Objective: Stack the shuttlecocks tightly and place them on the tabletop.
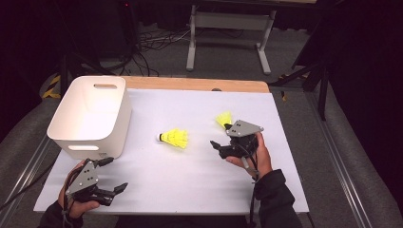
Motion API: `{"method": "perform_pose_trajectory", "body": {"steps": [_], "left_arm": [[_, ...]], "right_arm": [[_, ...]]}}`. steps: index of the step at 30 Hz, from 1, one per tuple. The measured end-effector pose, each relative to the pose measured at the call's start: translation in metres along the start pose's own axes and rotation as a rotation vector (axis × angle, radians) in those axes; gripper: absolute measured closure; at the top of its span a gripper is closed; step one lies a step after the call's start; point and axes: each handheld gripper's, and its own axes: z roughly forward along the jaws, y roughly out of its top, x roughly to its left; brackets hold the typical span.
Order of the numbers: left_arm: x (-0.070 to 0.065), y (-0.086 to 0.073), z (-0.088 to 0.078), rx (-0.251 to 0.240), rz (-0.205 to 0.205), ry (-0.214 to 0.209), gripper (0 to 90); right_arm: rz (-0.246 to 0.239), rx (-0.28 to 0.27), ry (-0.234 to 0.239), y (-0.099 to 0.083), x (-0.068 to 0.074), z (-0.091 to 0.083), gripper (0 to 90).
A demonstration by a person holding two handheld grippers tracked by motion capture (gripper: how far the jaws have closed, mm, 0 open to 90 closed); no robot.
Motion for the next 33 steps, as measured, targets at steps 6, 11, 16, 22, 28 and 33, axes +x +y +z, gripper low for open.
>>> {"method": "perform_pose_trajectory", "body": {"steps": [6, 11, 16, 22, 28, 33], "left_arm": [[0.001, 0.000, -0.001, 0.000, -0.002, 0.000, 5.5], [0.000, 0.000, -0.001, -0.002, 0.002, -0.002, 5.5], [0.001, 0.000, -0.001, -0.003, -0.002, 0.005, 5.5], [0.001, 0.000, -0.002, -0.010, -0.010, 0.004, 5.5], [0.001, -0.001, -0.001, -0.011, -0.012, -0.006, 5.5], [0.001, -0.001, -0.001, -0.011, -0.010, -0.006, 5.5]], "right_arm": [[0.052, 0.037, -0.034, -0.004, -0.021, 0.011, 25.1], [0.113, 0.087, -0.044, -0.010, -0.041, 0.024, 25.6], [0.181, 0.131, -0.064, -0.020, -0.061, 0.039, 25.9], [0.255, 0.219, -0.083, -0.030, -0.077, 0.063, 31.7], [0.269, 0.258, -0.078, -0.035, -0.080, 0.074, 40.9], [0.265, 0.276, -0.078, -0.036, -0.078, 0.079, 47.3]]}}
